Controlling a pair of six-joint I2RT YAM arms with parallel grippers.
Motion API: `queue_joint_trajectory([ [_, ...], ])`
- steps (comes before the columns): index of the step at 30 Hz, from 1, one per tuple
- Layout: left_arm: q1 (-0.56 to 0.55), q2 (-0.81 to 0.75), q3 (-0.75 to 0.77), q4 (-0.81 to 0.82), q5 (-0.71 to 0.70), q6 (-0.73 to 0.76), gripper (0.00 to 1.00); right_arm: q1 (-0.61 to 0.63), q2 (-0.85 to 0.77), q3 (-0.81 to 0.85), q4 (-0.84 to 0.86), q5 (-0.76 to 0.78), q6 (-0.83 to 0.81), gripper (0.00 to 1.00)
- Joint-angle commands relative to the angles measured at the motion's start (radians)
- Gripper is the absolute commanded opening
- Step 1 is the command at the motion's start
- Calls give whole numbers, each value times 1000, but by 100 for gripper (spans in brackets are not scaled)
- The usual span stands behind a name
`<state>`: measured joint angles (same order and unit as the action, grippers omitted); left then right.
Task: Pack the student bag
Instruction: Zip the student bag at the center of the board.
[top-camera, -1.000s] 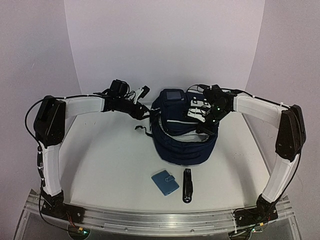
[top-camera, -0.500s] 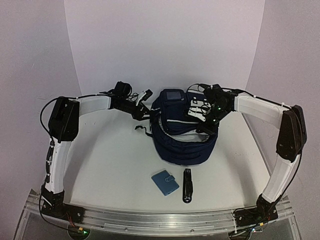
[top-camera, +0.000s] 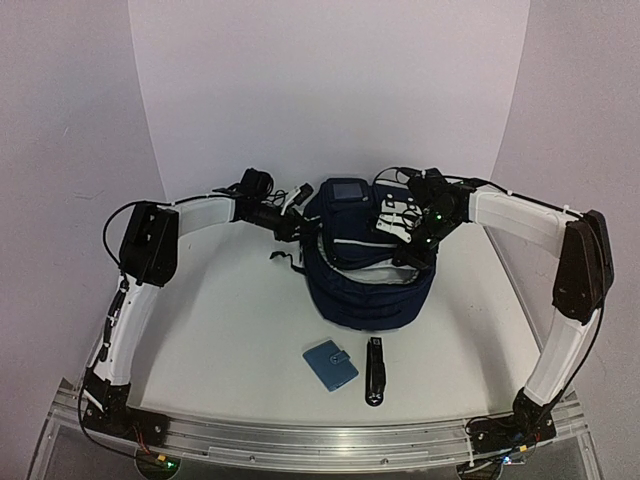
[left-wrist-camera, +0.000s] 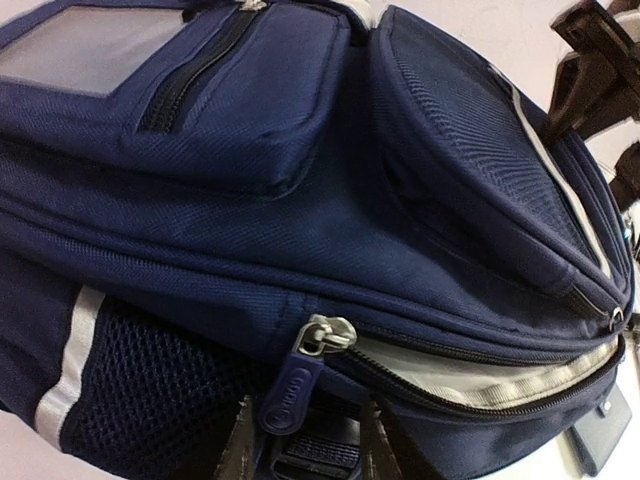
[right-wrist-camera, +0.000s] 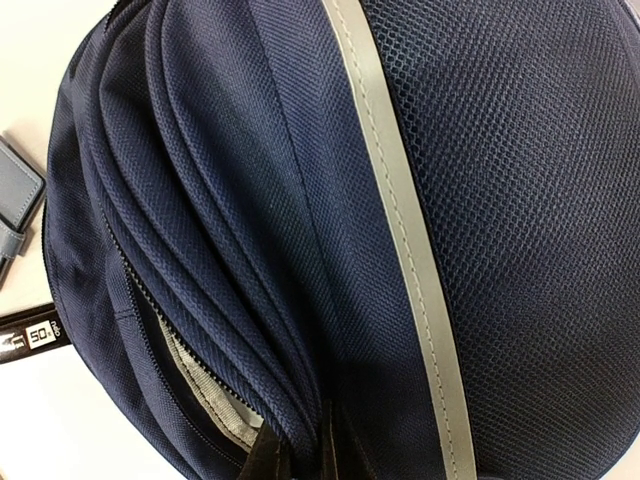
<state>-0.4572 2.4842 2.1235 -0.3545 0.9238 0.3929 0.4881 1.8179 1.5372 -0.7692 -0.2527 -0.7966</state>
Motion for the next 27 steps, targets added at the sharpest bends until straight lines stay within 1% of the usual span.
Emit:
queue_joint_trajectory([
  [1, 2, 18, 68, 14, 91, -20, 28, -17, -16, -4, -84, 39, 50, 0],
  [6, -1, -28, 16, 31, 154, -27, 21, -19, -4, 4, -84, 31, 57, 0],
  [10, -4, -103, -98, 113, 175, -54, 11, -19, 4, 14, -84, 22, 66, 0],
  [13, -10, -130, -132, 129, 153, -62, 1, -19, 9, 24, -84, 20, 73, 0],
  [21, -18, -184, -203, 136, 70, -79, 0, -18, 7, 38, -84, 14, 100, 0],
  [24, -43, -253, -299, 178, 21, -63, 0, -18, 12, 38, -84, -6, 121, 0],
  [27, -53, -315, -385, 219, 4, -75, 0, -18, 28, 47, -84, -31, 148, 0],
])
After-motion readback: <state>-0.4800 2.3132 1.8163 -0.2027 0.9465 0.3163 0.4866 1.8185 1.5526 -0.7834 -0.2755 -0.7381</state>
